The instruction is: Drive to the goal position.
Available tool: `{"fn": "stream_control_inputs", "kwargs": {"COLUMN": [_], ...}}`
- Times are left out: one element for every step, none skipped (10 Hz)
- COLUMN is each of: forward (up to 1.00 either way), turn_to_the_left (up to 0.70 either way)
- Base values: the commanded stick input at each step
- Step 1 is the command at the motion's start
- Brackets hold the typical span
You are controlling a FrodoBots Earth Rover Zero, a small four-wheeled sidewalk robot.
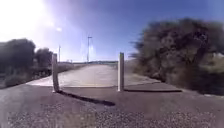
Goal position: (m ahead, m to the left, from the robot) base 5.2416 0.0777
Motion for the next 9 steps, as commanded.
{"fn": "stream_control_inputs", "kwargs": {"forward": [0.70,0.70,0.70,0.70,0.70,0.70,0.70,0.70,0.70], "turn_to_the_left": [0.35,0.35,0.35,0.35,0.35,0.35,0.35,0.35,0.35]}}
